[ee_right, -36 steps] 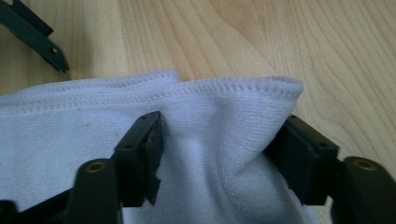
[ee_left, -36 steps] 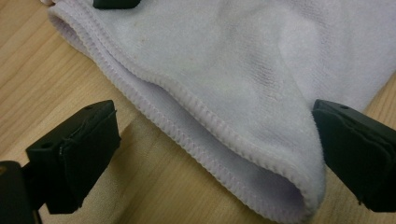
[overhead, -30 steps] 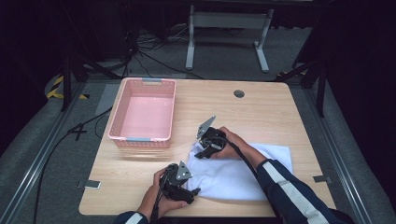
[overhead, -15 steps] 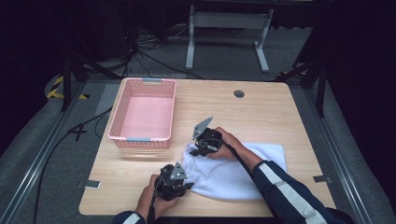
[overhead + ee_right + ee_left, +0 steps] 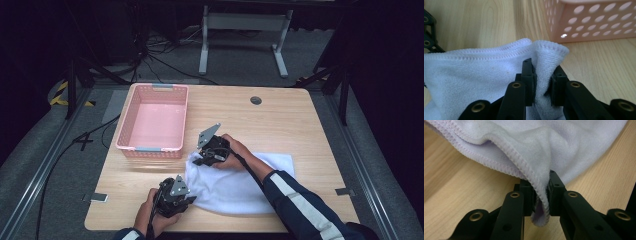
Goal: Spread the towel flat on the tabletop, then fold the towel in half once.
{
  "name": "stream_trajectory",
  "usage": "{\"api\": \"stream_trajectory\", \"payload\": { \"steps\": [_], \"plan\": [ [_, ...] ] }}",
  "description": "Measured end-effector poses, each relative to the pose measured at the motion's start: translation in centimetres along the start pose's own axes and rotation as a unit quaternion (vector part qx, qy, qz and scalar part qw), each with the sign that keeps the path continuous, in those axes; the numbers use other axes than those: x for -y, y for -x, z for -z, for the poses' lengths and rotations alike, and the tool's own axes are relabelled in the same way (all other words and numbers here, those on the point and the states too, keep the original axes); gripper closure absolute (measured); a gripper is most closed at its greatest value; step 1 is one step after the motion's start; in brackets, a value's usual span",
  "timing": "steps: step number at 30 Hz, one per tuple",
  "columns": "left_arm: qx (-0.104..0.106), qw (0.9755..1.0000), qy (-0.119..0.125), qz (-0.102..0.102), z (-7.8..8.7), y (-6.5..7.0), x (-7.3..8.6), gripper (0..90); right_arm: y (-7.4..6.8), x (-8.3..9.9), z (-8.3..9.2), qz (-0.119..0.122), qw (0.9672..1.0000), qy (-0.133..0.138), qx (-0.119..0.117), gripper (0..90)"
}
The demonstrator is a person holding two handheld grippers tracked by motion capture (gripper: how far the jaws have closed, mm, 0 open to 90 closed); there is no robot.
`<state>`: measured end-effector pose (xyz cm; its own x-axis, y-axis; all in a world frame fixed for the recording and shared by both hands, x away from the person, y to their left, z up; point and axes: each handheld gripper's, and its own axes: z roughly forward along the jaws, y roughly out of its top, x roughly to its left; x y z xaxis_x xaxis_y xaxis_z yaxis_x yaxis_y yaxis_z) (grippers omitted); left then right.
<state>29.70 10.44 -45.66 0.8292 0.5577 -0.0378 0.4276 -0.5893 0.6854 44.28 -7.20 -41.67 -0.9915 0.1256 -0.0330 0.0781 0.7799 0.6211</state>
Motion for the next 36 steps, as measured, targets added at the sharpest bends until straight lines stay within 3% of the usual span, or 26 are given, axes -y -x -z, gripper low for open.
{"api": "stream_trajectory", "payload": {
  "steps": [7, 9, 12, 19, 22, 30, 33, 36],
  "plan": [
    [0.007, 0.9990, 0.041, -0.020, 0.4, 0.3, -1.4, 78.8, 0.1, 0.0, 2.2, 0.002, 0.9996, 0.026, 0.008, 77.4],
    [0.009, 0.9982, 0.058, -0.016, 0.6, 0.5, -1.8, 78.8, 0.1, 0.1, 2.9, -0.001, 0.9993, 0.034, 0.013, 77.4],
    [0.008, 0.9973, 0.064, -0.034, 0.9, 0.9, -2.5, 78.8, 0.0, 0.4, 4.0, -0.002, 0.9988, 0.045, 0.017, 77.2],
    [0.006, 0.9926, 0.106, -0.060, 1.1, 1.6, -4.8, 78.4, 0.1, 1.6, 7.3, -0.008, 0.9962, 0.084, 0.020, 76.6],
    [0.008, 0.9905, 0.108, -0.085, 0.8, 2.4, -6.3, 78.2, 0.4, 2.8, 9.3, -0.010, 0.9945, 0.101, 0.024, 76.3],
    [0.034, 0.9834, 0.098, -0.149, -1.4, 4.5, -10.9, 78.1, 0.6, 6.6, 13.5, -0.020, 0.9926, 0.112, 0.043, 75.0],
    [0.041, 0.9819, 0.098, -0.157, -2.3, 4.9, -12.0, 78.1, 0.7, 7.7, 14.6, -0.024, 0.9923, 0.112, 0.048, 74.6],
    [0.053, 0.9786, 0.090, -0.177, -3.9, 5.7, -13.6, 78.0, 0.8, 9.7, 16.0, -0.038, 0.9909, 0.116, 0.058, 73.5]
  ]
}}
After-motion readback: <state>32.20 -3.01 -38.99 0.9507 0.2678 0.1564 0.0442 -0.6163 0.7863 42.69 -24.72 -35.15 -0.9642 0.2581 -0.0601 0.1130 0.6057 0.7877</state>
